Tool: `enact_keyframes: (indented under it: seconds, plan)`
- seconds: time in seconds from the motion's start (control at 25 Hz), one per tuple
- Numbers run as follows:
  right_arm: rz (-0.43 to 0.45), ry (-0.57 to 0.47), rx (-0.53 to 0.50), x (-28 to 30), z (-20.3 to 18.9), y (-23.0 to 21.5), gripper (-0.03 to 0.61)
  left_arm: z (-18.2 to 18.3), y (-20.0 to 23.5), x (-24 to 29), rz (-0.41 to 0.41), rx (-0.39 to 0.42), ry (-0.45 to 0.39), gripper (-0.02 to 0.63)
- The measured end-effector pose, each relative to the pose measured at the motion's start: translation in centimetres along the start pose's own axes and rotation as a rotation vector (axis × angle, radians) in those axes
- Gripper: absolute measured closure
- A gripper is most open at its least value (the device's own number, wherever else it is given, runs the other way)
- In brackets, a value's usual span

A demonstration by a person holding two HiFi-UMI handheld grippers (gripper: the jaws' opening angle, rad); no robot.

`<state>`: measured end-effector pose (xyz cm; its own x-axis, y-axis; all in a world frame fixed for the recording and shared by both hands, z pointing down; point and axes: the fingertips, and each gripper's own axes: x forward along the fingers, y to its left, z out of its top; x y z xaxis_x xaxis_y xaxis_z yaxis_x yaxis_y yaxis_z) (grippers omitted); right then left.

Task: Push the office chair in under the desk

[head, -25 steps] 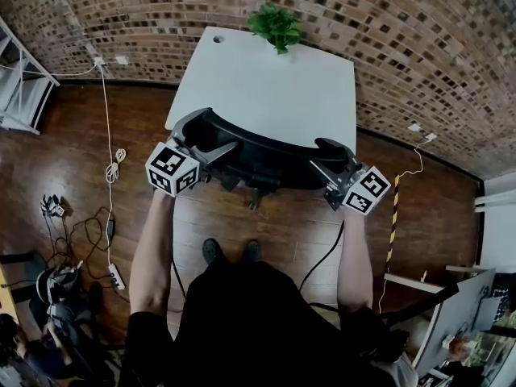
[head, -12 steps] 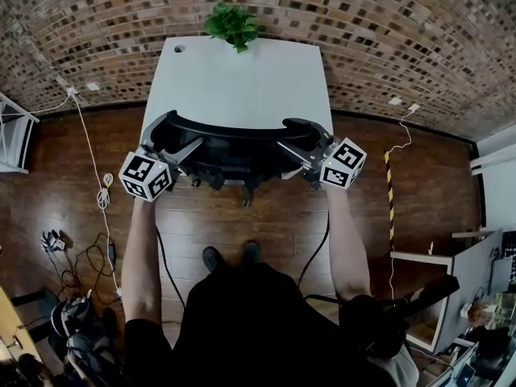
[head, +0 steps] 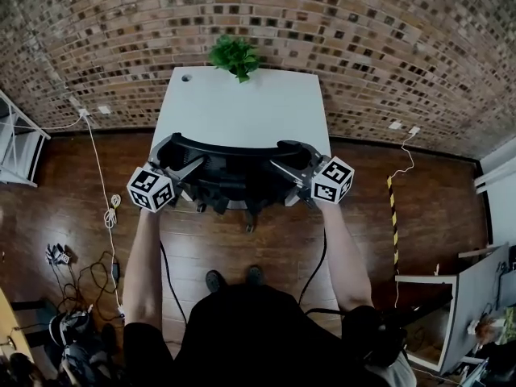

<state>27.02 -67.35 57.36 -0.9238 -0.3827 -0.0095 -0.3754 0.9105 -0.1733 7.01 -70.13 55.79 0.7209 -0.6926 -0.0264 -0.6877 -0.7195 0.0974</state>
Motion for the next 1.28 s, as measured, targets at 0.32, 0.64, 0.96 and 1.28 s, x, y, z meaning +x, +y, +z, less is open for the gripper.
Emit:
enact_keyframes:
  seconds: [0.32,0.64,0.96,1.28]
  plan:
    - [-0.228,-0.169,0.084,-7.2,3.3,-2.4,0.373,5.2,2.1,-7.2,0.286,-0.144,-0.218,0.083]
    - [-0.460,-0.367,0.591,-16.8,-15.2,-3.7,0.376,-9.5,-7.1,-12.7,0.165,-0.194,-0.055,0.115]
    - [-0.349,-0.199,0.335,-13.4,-8.7,9.9,0.374,-1.3,-16.6,-15.9,-0.121,-0.067,-0.129,0.117]
    - [-0.282,-0.040,0.014,-7.1,-14.5,31.6,0.374,-4.0,-21.8,-31.6,-0.307,0.012,-0.309,0.127]
